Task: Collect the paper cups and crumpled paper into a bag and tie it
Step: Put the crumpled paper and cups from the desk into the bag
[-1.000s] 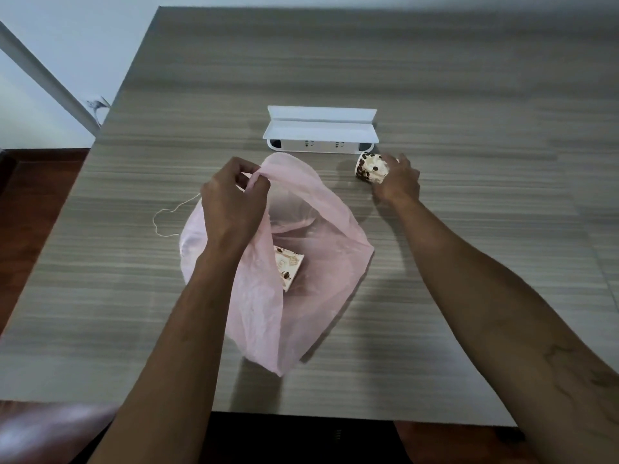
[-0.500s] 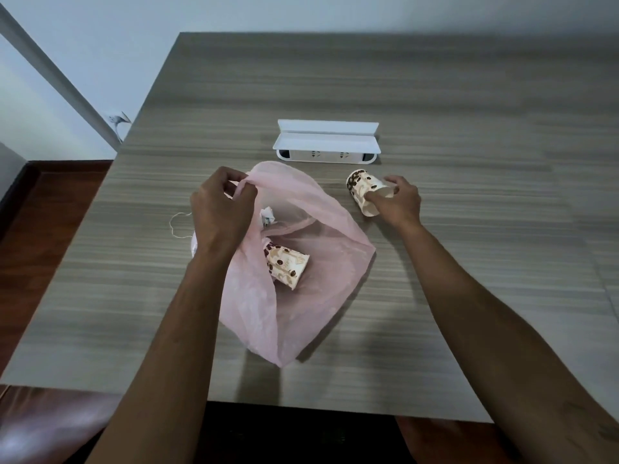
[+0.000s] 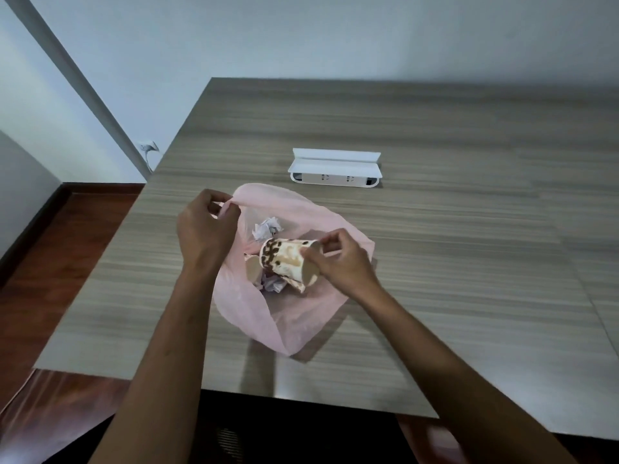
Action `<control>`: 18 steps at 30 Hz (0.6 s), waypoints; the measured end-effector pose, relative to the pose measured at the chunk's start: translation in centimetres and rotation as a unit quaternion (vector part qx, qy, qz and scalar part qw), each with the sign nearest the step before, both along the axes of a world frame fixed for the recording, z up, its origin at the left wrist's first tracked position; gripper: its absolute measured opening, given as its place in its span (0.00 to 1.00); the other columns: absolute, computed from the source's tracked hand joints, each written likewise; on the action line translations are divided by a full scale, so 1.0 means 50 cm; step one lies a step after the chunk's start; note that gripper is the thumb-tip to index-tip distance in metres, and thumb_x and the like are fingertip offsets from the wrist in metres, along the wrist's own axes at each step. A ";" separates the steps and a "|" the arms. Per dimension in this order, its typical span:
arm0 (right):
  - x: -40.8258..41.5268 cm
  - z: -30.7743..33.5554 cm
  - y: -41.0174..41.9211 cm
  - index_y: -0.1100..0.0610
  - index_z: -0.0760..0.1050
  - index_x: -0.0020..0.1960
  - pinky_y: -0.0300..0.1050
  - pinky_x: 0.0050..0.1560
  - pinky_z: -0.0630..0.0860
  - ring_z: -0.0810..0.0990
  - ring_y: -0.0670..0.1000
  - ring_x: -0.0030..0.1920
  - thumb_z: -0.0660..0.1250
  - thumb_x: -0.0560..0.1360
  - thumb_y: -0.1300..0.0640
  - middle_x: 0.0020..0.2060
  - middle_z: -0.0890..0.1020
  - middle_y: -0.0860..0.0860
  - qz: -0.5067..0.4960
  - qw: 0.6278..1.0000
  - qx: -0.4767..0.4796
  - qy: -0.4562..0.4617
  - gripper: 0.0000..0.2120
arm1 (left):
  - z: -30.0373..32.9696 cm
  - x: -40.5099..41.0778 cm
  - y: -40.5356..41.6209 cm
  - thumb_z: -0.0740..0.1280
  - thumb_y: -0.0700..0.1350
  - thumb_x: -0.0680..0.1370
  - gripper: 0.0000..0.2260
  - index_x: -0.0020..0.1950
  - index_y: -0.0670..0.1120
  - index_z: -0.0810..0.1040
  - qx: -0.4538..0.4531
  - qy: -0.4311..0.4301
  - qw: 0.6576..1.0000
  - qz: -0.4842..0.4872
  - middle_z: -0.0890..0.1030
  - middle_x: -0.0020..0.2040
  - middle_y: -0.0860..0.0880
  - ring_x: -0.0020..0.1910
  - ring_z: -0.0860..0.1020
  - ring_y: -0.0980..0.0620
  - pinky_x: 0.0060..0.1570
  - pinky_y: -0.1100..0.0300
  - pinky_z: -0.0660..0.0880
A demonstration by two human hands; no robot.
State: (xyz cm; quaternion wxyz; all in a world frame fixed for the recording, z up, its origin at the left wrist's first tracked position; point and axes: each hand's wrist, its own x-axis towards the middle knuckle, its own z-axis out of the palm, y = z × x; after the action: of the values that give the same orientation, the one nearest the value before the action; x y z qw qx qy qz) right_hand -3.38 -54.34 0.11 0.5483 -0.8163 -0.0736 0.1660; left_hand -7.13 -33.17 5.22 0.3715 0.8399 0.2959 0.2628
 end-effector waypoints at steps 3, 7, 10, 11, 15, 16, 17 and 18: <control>0.003 -0.026 0.071 0.54 0.72 0.54 0.37 0.40 0.72 0.79 0.45 0.46 0.73 0.70 0.43 0.46 0.79 0.45 -0.014 0.999 -0.019 0.036 0.20 | 0.006 -0.023 0.011 0.70 0.45 0.74 0.05 0.49 0.48 0.82 0.004 0.008 1.000 -0.010 0.79 0.39 0.52 0.39 0.76 0.52 0.41 0.60 0.69; 0.008 -0.041 0.165 0.58 0.70 0.66 0.41 0.53 0.70 0.77 0.55 0.62 0.64 0.78 0.43 0.61 0.78 0.54 -0.041 0.996 0.042 0.066 0.24 | 0.010 -0.043 0.017 0.71 0.48 0.74 0.06 0.49 0.48 0.82 -0.005 0.018 1.000 -0.013 0.77 0.36 0.54 0.38 0.76 0.51 0.40 0.59 0.70; 0.005 -0.036 0.186 0.57 0.67 0.72 0.43 0.61 0.68 0.72 0.56 0.68 0.59 0.81 0.46 0.68 0.75 0.55 0.013 0.998 0.019 0.059 0.24 | 0.011 -0.050 0.019 0.72 0.49 0.74 0.07 0.49 0.49 0.82 0.001 0.027 0.999 -0.026 0.76 0.34 0.56 0.37 0.77 0.51 0.43 0.56 0.73; 0.002 -0.039 0.184 0.57 0.66 0.73 0.44 0.62 0.68 0.73 0.56 0.68 0.59 0.81 0.48 0.68 0.74 0.55 0.025 0.998 0.007 0.061 0.23 | 0.011 -0.052 0.020 0.73 0.50 0.74 0.07 0.49 0.50 0.81 0.006 0.033 0.999 -0.034 0.76 0.34 0.57 0.37 0.77 0.51 0.43 0.56 0.74; -0.014 -0.063 0.151 0.54 0.72 0.69 0.39 0.56 0.69 0.75 0.52 0.66 0.64 0.79 0.50 0.65 0.78 0.51 0.019 0.996 -0.021 0.080 0.20 | 0.007 -0.058 0.023 0.74 0.53 0.72 0.16 0.57 0.50 0.81 0.028 0.058 0.996 -0.065 0.79 0.41 0.54 0.42 0.79 0.50 0.47 0.54 0.75; -0.016 -0.066 0.142 0.55 0.76 0.64 0.38 0.54 0.68 0.77 0.51 0.63 0.64 0.78 0.51 0.62 0.80 0.50 0.012 0.997 -0.025 0.074 0.16 | 0.006 -0.059 0.023 0.74 0.54 0.72 0.17 0.59 0.51 0.80 0.032 0.063 0.995 -0.073 0.80 0.43 0.53 0.44 0.80 0.49 0.48 0.54 0.76; -0.020 -0.066 0.133 0.55 0.79 0.60 0.36 0.52 0.67 0.78 0.50 0.61 0.64 0.78 0.52 0.59 0.81 0.50 0.001 0.997 -0.029 0.070 0.13 | 0.004 -0.061 0.023 0.74 0.54 0.72 0.18 0.60 0.51 0.80 0.034 0.065 0.994 -0.082 0.80 0.45 0.53 0.46 0.80 0.49 0.49 0.54 0.75; -0.024 -0.063 0.125 0.55 0.80 0.58 0.35 0.51 0.67 0.79 0.49 0.60 0.65 0.78 0.53 0.58 0.82 0.50 -0.011 0.997 -0.034 0.067 0.12 | 0.002 -0.062 0.023 0.74 0.54 0.72 0.18 0.60 0.52 0.79 0.032 0.067 0.993 -0.093 0.81 0.47 0.52 0.47 0.80 0.49 0.49 0.54 0.75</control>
State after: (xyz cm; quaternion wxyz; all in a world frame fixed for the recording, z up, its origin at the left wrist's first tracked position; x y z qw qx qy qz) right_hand -4.59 -48.07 -3.03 0.5258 -0.8223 -0.0219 0.2165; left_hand -10.24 -32.03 5.34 0.3463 0.8909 0.2326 0.1795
